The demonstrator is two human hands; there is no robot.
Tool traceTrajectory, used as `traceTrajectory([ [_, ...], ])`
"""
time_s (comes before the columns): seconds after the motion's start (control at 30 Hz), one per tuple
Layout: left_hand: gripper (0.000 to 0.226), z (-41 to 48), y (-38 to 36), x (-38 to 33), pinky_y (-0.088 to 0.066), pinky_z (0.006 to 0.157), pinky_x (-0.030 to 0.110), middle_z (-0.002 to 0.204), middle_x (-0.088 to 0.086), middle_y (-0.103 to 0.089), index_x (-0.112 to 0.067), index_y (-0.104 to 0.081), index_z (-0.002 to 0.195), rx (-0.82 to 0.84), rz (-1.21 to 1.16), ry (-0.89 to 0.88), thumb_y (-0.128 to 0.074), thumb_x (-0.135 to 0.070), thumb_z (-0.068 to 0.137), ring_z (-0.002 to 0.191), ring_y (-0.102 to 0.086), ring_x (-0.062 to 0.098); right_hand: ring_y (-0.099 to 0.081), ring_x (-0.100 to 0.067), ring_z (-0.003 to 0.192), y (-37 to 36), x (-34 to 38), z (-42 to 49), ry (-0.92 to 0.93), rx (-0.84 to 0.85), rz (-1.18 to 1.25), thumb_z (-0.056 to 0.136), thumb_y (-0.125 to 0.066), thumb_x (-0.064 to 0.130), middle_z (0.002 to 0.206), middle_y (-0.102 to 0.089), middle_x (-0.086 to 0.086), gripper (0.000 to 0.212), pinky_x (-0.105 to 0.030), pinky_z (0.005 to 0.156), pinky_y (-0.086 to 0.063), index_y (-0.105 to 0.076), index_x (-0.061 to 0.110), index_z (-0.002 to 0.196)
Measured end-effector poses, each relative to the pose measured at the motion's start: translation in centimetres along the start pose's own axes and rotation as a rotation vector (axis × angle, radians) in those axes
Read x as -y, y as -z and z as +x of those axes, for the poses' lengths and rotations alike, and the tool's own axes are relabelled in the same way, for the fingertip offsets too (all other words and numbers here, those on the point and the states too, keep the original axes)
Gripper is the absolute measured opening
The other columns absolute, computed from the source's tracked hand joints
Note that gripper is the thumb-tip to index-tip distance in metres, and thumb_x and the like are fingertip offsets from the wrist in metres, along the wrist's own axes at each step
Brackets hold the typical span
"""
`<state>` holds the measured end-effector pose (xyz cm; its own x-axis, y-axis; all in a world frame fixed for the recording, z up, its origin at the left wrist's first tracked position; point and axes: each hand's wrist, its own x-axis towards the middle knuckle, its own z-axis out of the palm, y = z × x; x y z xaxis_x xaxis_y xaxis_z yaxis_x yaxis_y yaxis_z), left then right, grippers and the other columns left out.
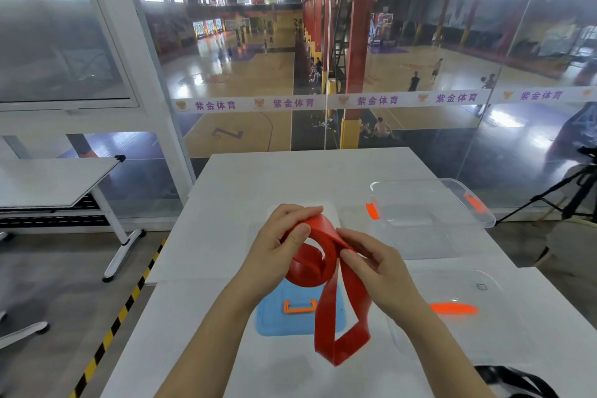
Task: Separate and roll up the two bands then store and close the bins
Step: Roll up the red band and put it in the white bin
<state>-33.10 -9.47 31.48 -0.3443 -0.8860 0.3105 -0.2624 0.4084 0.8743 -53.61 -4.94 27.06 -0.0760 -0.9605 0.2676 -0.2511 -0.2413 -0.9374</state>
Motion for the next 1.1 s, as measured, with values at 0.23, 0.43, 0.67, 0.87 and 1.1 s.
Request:
traceTrajectory([
  [0.23,0.035,0.2,0.3,-0.1,-0.045,0.1,0.017,0.119,-0.016,-0.057,-0.039,-0.064,0.13,0.051,0.047,-0.023,-0.05,-0.017,0.106,0.121,-0.054,0.007,-0.071,0.004,0.103,-0.5,-0.9,0.0,0.198,-0.126,-0.292,0.107,-0.054,0.01,0.11,-0.076,0.019,0.031,-0.009,0.089,-0.052,-0.073,0.025,0.126],
  [0.43,0.036,0.1,0.0,-0.5,-0.047,0.101,0.019,0.12,-0.017,-0.058,-0.042,-0.063,0.129,0.039,-0.002,-0.011,-0.05,-0.017,0.106,0.121,-0.054,0.005,-0.071,0.004,0.104,-1.1,-1.4,0.1,0.271,-0.221,-0.279,0.104,-0.058,0.003,0.114,-0.071,0.025,0.042,-0.009,0.09,-0.053,-0.066,0.03,0.134],
  [0.67,0.035,0.0,-0.8,-0.6,-0.047,0.097,0.014,0.127,-0.012,-0.057,-0.038,-0.062,0.131,-0.119,-0.099,-0.057,-0.047,-0.019,0.107,0.124,-0.053,0.006,-0.073,-0.007,0.112,-2.2,0.2,-0.7,0.037,-0.167,0.192,0.099,-0.067,0.003,0.118,-0.077,0.018,0.043,-0.019,0.094,-0.057,-0.072,0.037,0.124],
  [0.87,0.032,-0.3,-1.6,-0.6,-0.047,0.097,0.015,0.128,-0.012,-0.059,-0.037,-0.064,0.128,-0.239,-0.204,-0.073,-0.045,-0.024,0.105,0.125,-0.054,0.006,-0.075,-0.017,0.109,-2.7,0.5,-0.1,0.017,-0.232,0.346,0.083,-0.08,-0.009,0.112,-0.079,0.005,0.035,-0.03,0.096,-0.061,-0.079,0.021,0.1],
  [1.1,0.033,-0.1,-0.7,0.8,-0.048,0.104,0.025,0.13,-0.012,-0.06,-0.034,-0.064,0.132,-0.158,-0.143,-0.076,-0.045,-0.024,0.107,0.128,-0.055,0.012,-0.077,-0.019,0.1,-2.6,0.7,0.1,0.034,-0.255,0.281,0.08,-0.085,-0.006,0.105,-0.08,-0.001,0.028,-0.038,0.096,-0.061,-0.077,0.014,0.098],
])
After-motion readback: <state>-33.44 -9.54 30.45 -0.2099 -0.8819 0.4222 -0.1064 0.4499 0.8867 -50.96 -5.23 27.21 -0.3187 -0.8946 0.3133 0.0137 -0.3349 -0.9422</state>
